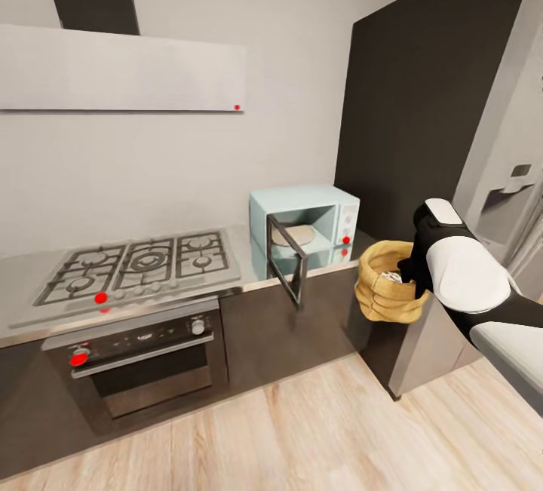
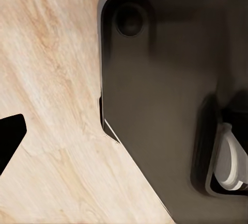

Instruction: In the kitchen, take the popcorn bag from the countertop, put it into the microwave, and heat it until the popcorn is cooked so the cooked popcorn ends up inside the bag.

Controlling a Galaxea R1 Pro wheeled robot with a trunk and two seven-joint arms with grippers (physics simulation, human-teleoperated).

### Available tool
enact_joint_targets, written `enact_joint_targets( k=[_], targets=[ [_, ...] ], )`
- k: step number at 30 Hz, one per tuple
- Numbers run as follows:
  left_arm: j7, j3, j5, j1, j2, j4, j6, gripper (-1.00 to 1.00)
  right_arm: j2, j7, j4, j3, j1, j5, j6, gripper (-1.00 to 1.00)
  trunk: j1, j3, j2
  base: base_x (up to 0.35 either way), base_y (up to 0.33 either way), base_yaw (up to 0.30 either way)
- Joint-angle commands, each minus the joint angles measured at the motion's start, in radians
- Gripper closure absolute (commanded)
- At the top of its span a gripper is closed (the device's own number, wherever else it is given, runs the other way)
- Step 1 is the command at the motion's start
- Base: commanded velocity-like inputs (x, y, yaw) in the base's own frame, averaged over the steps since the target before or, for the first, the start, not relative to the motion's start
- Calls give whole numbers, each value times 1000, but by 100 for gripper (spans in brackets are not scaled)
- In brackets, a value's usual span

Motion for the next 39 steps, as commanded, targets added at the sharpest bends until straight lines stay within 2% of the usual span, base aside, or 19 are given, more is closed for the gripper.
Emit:
enact_joint_targets(
  k=[1,11,27,32,39],
  targets=[
    [1,0,0,0,0,-2,-2,-100,0,-6,-1,-1,-1,-7,10,100,0,-1,-1,41,-93,4],
    [1,0,0,0,-1,-2,-2,-100,0,-7,0,-1,-1,-7,10,100,0,-1,-1,6,-13,16],
    [1,0,0,0,-1,-2,-2,-100,-4,-7,23,-3,3,-5,8,100,0,-1,-1,87,-75,191],
    [1,0,0,0,-1,-2,-2,-100,-5,65,27,-3,29,-2,8,100,0,-2,-1,130,-115,174],
    [1,0,0,0,-1,-2,-2,-100,-6,76,26,-2,31,0,11,100,0,-4,-1,142,-185,213]
  ],
)
